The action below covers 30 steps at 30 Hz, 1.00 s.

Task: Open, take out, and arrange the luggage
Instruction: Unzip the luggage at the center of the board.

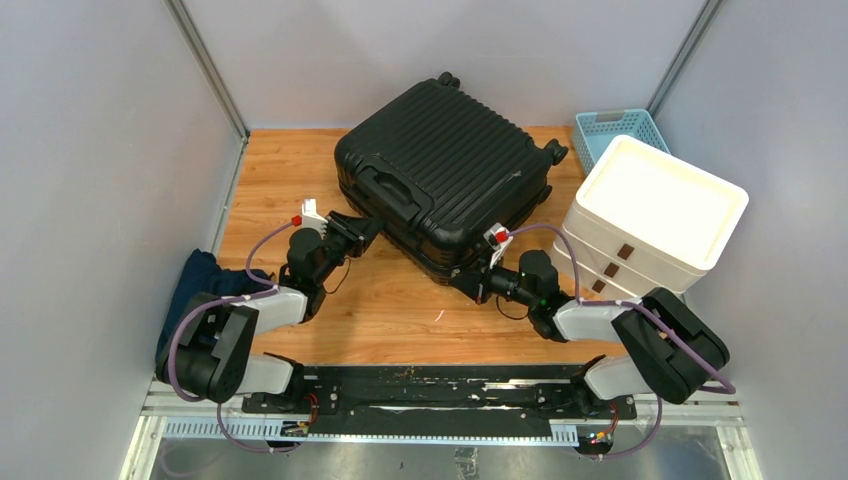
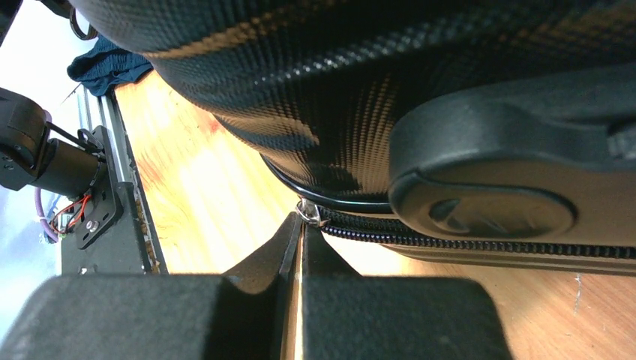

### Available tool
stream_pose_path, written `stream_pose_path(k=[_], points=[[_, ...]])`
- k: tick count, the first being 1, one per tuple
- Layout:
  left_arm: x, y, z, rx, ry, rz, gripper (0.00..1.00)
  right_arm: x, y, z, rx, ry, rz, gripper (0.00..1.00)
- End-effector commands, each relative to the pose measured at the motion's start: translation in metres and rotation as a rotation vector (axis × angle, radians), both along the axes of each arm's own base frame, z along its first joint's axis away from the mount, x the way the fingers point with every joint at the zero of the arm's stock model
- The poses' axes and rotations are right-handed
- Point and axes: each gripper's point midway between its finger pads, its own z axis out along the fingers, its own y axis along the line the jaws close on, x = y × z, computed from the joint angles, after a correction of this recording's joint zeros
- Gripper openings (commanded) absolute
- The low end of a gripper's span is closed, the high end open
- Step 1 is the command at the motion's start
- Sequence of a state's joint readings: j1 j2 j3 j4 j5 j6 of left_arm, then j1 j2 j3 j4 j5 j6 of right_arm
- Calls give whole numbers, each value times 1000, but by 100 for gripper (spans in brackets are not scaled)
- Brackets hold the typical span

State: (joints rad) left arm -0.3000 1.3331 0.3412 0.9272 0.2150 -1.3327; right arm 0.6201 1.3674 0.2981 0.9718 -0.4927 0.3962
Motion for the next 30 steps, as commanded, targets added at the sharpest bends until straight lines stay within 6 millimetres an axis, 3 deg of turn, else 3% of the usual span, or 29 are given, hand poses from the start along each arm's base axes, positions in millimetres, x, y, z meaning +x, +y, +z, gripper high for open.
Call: stream_pose_path(k=[1, 5, 10, 13, 20, 24, 30], points=[[-11, -18, 105, -104, -334, -96, 0, -4, 18, 43, 95, -121, 64, 0], [-11, -20, 105, -101, -339, -106, 0, -21, 32, 42, 92, -117, 141, 0], [-9, -20, 102, -93, -335, -105, 0, -38, 44, 57, 120, -186, 236, 0], [-7, -23, 100, -96, -330, -113, 0, -44, 51, 53, 82, -236, 276, 0], [-10, -33, 103, -94, -341, -149, 0, -43, 76, 22, -123, -181, 307, 0], [-12, -36, 104, -85, -342, -158, 0, -41, 93, 26, -171, -222, 296, 0], [-15, -39, 104, -70, -348, -179, 0, -27, 97, 35, -205, -213, 219, 0]])
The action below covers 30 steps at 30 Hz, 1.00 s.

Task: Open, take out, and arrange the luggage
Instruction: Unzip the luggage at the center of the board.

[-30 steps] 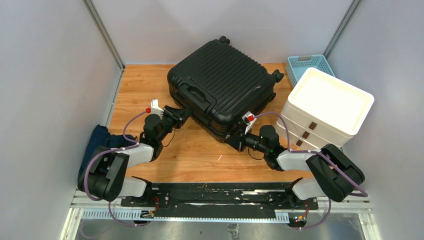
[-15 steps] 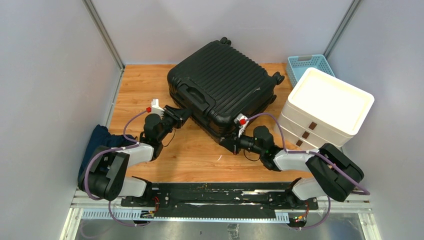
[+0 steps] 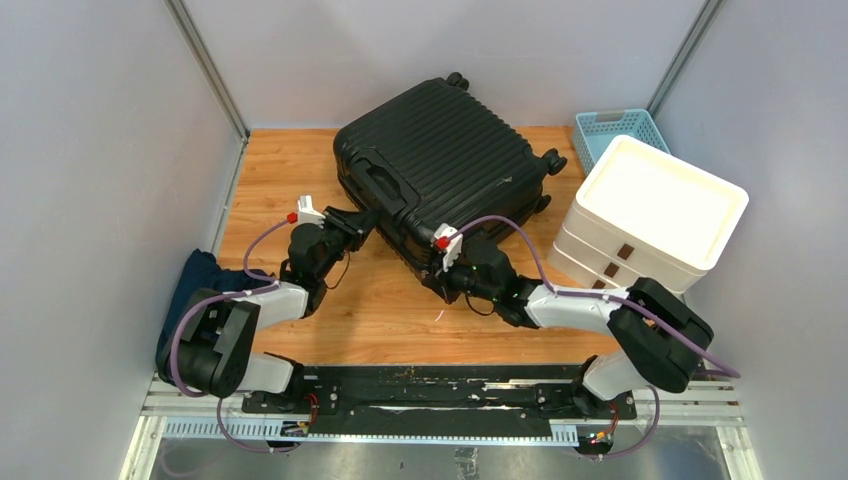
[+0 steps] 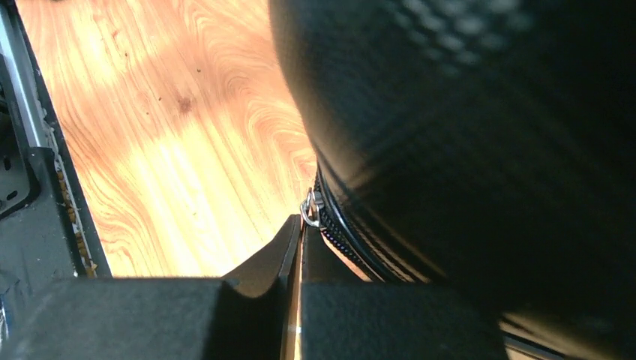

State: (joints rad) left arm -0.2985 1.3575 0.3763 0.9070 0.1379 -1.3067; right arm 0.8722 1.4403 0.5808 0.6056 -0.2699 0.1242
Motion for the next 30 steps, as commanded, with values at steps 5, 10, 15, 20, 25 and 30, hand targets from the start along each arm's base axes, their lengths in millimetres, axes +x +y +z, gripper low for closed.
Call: stream_pose_path(k=[5, 10, 15, 20, 25, 30], points=[[-35, -54, 109, -104, -354, -300, 0, -36, 53, 18, -91, 90, 226, 0], [-41, -58, 103, -60, -335, -339, 0, -39, 57, 16, -200, 46, 339, 12], [-46, -61, 97, -60, -326, -376, 0, -53, 42, 14, -292, 0, 473, 26], [-53, -66, 92, -22, -330, -422, 5, -100, 11, 43, -286, -50, 822, 27], [-61, -62, 71, 104, -308, -442, 28, -135, -25, 86, -264, -157, 1038, 28], [-71, -43, 45, 284, -277, -405, 61, -106, -44, 128, -340, -257, 927, 35]])
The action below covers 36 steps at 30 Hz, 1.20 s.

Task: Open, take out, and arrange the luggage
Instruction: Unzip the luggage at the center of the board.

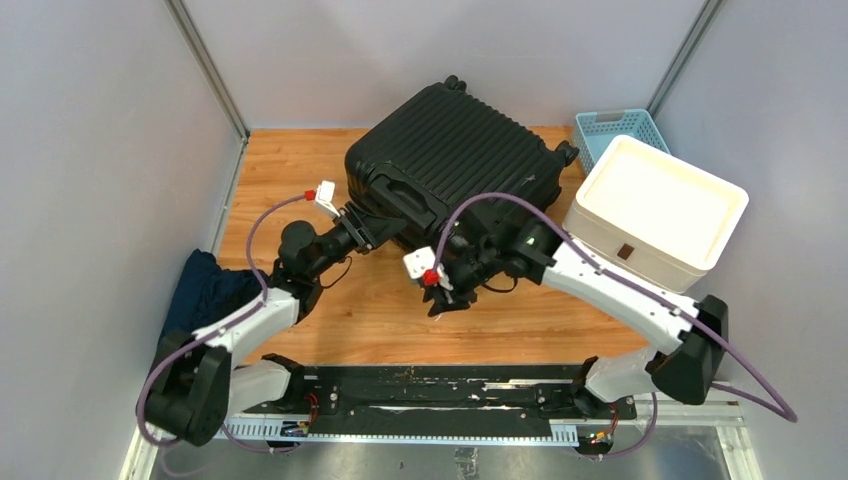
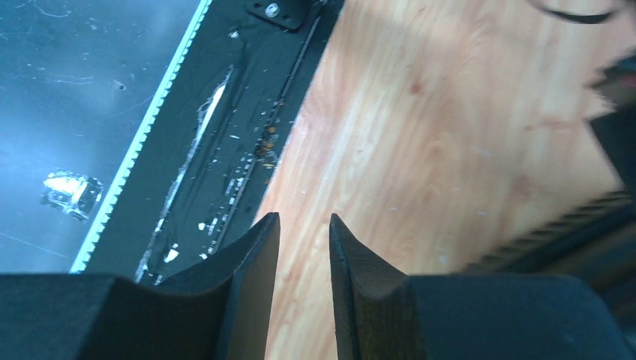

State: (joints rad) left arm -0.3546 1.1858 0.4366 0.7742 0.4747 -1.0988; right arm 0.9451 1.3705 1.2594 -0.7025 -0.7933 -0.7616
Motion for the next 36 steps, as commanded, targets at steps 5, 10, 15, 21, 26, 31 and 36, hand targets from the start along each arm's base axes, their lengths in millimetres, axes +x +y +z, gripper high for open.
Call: stream_pose_path(k=[5, 10, 15, 21, 26, 31, 36], points=[[-36, 22, -3, 200, -211, -7, 72, 65, -51, 63, 39, 19, -165, 39], [-69, 24, -9, 202, -284, -74, 73, 104, -46, 78, 77, 51, -227, 53], [-83, 39, -24, 188, -302, 7, 73, 120, 2, 68, -8, 136, -244, 58], [-81, 67, -61, 285, -181, 153, 74, 154, 46, 50, -132, 47, -413, 57], [-91, 72, -71, 298, -153, 163, 74, 203, 53, 51, -156, -36, -624, 56], [-100, 76, -73, 292, -146, 169, 74, 222, 52, 30, -214, -35, -738, 54], [-100, 82, -64, 216, -156, 228, 93, 228, 50, 4, -281, -31, -774, 51]])
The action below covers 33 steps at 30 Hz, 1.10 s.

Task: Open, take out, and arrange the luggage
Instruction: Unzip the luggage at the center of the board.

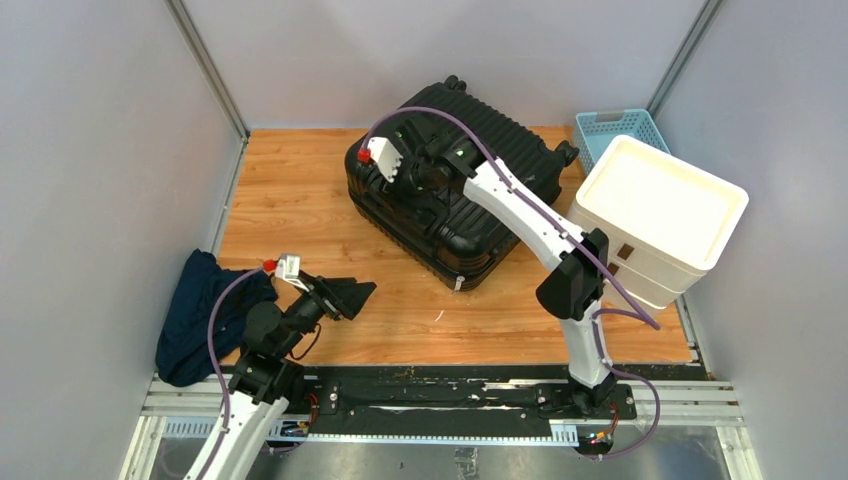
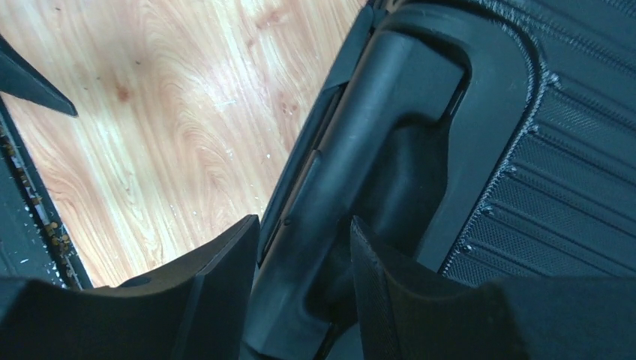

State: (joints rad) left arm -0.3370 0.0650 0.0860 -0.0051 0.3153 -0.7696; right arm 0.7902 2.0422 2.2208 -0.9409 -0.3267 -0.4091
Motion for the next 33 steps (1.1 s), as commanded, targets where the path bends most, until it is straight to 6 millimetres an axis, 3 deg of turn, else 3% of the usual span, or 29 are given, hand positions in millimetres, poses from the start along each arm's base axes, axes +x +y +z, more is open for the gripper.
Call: stream_pose_path(k=[1, 5, 7, 10, 13, 21, 26, 31, 32, 33], points=[[0, 6, -8, -68, 29, 44, 95, 10, -5, -29, -76, 33, -91, 50], [-4, -10, -9, -197, 22, -48, 95, 1, -3, -46, -109, 74, -83, 45], [-6, -14, -14, -173, 32, -79, 93, -4, -3, -55, -131, 93, -77, 40], [-10, -18, -12, -133, 32, -116, 88, -8, -3, -64, -155, 111, -70, 17], [-14, -23, -10, -105, 25, -147, 82, -11, 0, -51, -124, 108, -59, 1], [-22, -45, -14, -75, -19, -200, 81, -23, 13, 7, 47, 87, -13, 0], [-22, -62, -20, -16, 13, -244, 81, -24, 15, 18, 80, 87, -3, 0], [-14, -71, -10, 0, 5, -263, 83, -22, 11, 30, 106, 74, -1, 0], [-14, -71, -10, -1, 5, -263, 83, -21, 10, 30, 103, 70, 4, 2], [-13, -72, -9, -3, 5, -262, 84, -21, 9, 29, 96, 69, 6, 11]])
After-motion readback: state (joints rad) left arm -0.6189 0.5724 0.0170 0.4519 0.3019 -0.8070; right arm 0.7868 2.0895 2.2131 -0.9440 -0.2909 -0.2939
